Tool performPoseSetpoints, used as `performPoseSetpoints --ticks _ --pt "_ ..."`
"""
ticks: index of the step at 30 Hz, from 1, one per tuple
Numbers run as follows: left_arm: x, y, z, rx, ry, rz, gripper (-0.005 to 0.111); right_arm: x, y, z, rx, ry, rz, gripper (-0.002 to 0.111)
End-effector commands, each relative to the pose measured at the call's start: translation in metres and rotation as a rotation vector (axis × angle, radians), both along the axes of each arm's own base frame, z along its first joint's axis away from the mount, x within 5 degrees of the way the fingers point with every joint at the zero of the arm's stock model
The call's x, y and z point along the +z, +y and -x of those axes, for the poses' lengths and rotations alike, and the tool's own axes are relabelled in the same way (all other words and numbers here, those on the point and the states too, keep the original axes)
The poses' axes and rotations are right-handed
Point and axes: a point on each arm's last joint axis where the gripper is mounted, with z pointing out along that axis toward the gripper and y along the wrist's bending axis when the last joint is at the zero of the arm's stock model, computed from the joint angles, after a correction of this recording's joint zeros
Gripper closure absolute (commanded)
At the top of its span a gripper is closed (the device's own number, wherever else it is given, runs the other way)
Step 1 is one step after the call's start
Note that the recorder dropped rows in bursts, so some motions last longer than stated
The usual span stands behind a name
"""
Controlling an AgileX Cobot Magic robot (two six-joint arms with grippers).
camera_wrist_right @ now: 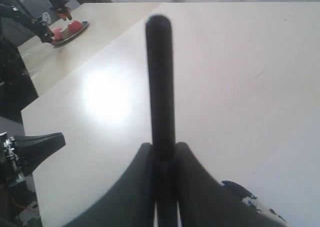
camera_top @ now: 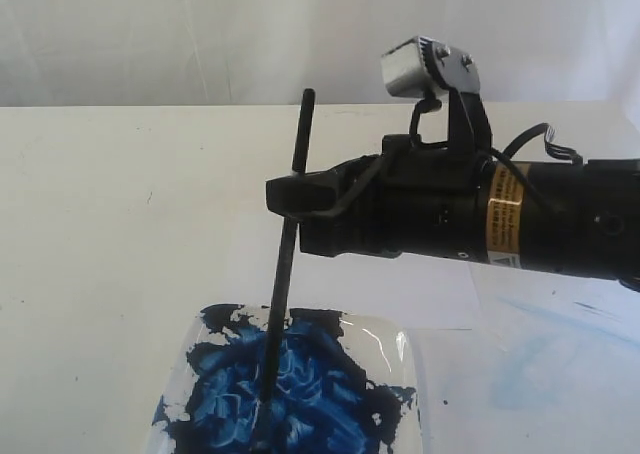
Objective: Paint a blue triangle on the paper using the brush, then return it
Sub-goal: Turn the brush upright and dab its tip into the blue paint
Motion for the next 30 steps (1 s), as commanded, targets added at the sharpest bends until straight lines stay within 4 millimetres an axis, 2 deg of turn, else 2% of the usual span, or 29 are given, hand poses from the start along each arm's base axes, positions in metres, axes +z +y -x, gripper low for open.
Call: performPoseSetpoints --ticks 1,15,22,30 --pt "-0.001 0.000 0.000 0.002 0.006 0.007 0.107 -0.006 -0.004 -0.007 -0.089 0.014 0.067 0.108" --pt "-0.001 0.000 0.000 0.002 0.006 0.007 0.107 -0.016 -0.016 -0.021 -0.277 0.007 0.217 0.108" --pt "-0.001 0.000 0.000 0.002 0.006 0.007 0.107 0.013 -0.009 -0.030 -0.274 -0.083 0.162 0.108" --pt "-0.001 0.000 0.000 0.002 0.006 0.007 0.107 0.012 -0.009 -0.031 -0.271 -0.089 0.171 0.108"
